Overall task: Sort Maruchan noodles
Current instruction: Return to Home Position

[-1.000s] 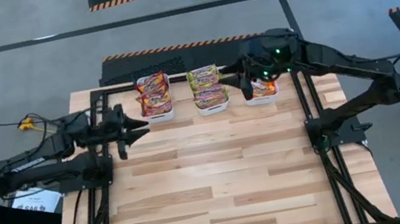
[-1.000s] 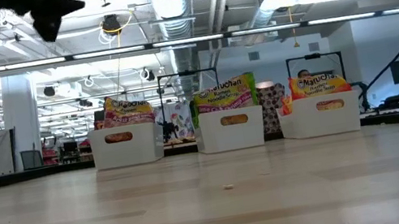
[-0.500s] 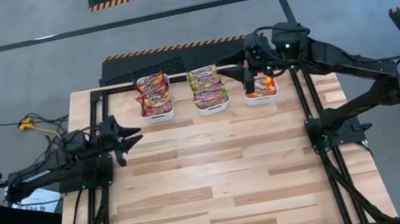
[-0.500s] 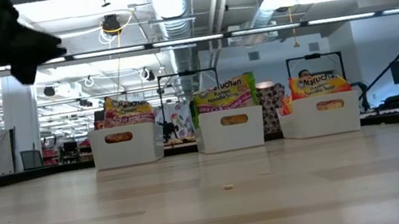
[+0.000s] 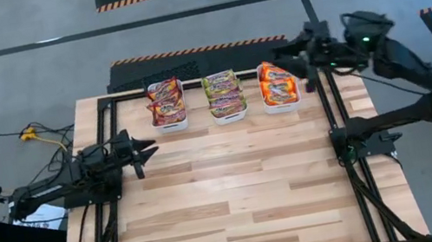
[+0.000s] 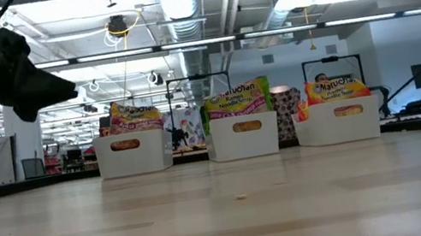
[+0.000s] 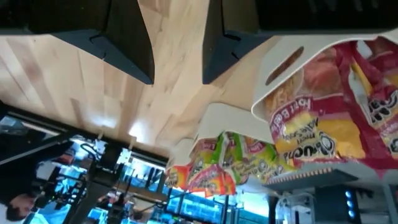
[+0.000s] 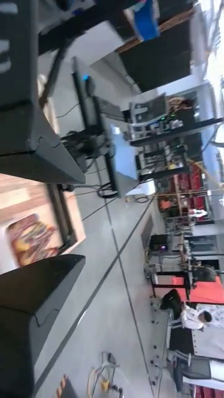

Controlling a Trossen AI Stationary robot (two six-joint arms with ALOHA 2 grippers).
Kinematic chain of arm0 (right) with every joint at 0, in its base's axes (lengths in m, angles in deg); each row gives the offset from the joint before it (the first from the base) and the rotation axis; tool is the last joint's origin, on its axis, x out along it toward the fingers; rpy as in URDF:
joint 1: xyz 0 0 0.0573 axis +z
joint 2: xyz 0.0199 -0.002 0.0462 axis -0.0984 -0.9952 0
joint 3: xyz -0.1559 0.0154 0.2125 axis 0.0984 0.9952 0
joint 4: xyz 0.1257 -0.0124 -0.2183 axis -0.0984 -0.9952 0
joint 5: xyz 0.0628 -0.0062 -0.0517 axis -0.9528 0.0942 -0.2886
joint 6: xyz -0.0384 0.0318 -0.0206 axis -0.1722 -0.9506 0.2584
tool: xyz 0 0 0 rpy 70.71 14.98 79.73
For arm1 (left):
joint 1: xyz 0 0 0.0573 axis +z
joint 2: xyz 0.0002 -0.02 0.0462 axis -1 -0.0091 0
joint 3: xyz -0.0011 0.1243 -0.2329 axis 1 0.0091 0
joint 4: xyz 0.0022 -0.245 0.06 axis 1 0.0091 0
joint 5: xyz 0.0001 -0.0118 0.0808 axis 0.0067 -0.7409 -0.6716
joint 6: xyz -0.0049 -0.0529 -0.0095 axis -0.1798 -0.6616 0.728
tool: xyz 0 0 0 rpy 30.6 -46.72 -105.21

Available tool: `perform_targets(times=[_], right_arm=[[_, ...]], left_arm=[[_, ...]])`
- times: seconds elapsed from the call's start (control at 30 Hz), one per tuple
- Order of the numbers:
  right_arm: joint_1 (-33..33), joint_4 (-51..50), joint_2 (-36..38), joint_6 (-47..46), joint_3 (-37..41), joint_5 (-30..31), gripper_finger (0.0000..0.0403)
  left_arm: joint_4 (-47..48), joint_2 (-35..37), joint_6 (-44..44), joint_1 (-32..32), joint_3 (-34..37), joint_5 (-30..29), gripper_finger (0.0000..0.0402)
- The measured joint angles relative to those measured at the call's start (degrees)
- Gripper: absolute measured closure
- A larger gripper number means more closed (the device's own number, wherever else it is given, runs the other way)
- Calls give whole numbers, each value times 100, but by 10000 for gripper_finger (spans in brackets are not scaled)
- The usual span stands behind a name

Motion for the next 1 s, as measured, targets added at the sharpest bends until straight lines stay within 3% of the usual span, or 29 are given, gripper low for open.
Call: perform_targets(times=[0.3, 0.5, 0.83, 1.0], right_arm=[[18, -1341, 1175, 537, 86, 16, 182], [14, -1571, 2363, 535, 1017, 20, 182], [12, -364, 4651, 331, 3361, 383, 182], [12, 395, 5408, 329, 4485, 638, 182]], left_arm=[[-188, -44, -287, 0, 50, 14, 287], [-177, -44, -577, 0, 50, 14, 287], [-168, -44, -380, 0, 50, 10, 287], [-164, -44, -385, 0, 50, 11, 287]])
